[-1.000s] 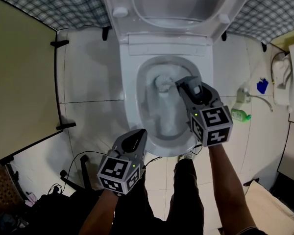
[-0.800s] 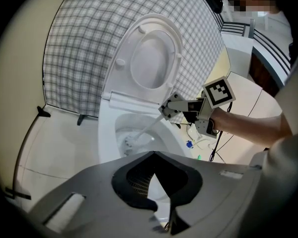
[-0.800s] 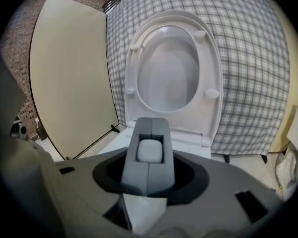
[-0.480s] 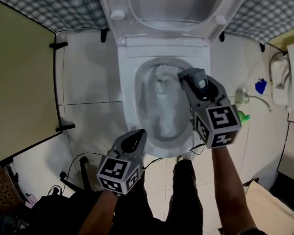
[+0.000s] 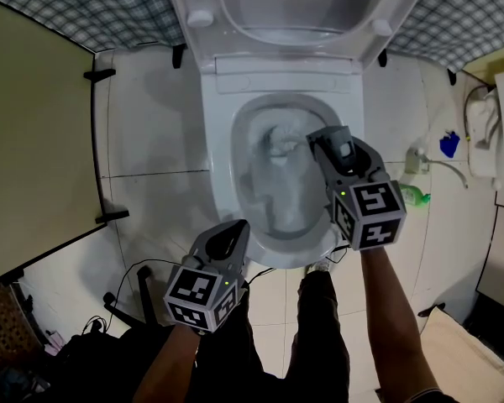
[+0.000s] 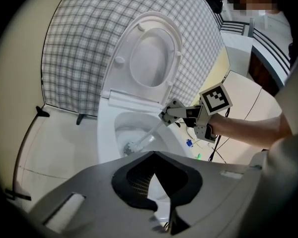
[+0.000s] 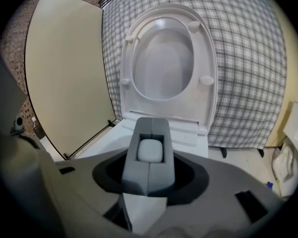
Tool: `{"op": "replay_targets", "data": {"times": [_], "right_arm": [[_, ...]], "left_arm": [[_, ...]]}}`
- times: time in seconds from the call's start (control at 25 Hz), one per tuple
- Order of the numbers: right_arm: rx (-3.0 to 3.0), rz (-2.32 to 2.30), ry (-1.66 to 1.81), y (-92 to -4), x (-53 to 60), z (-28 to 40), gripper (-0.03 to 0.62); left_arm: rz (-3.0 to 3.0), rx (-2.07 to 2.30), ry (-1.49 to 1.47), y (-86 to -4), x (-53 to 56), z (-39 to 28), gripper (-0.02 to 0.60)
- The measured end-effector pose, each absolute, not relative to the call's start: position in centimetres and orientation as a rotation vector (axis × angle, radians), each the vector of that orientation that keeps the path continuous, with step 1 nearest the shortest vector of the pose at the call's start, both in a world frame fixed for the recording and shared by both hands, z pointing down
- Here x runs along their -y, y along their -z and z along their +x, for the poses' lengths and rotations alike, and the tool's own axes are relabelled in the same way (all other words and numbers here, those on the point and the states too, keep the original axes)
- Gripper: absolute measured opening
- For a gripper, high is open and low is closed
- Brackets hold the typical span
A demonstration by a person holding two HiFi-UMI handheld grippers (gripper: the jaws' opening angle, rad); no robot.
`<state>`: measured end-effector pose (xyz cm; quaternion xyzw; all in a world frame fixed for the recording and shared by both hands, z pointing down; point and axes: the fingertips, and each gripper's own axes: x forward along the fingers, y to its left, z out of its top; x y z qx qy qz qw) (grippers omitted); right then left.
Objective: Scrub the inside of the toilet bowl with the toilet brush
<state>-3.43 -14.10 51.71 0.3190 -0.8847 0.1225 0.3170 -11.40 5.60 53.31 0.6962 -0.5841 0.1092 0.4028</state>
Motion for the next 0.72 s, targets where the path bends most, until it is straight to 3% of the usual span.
{"op": "replay_targets", "data": {"times": [0.36,0.72], "right_arm": [[2.38,0.939,-0.251,-45.8,16.2,-2.5,0.198],[2.305,0.859,-0.312,-52.8,13.5,-3.4,0.198]], "left_arm": [[1.779,1.46,-0.263,-52.7,-4.8,-10.4,0.009],[1.765,1.46,-0.274,-53.5,-5.4,-10.8,0.009]]}}
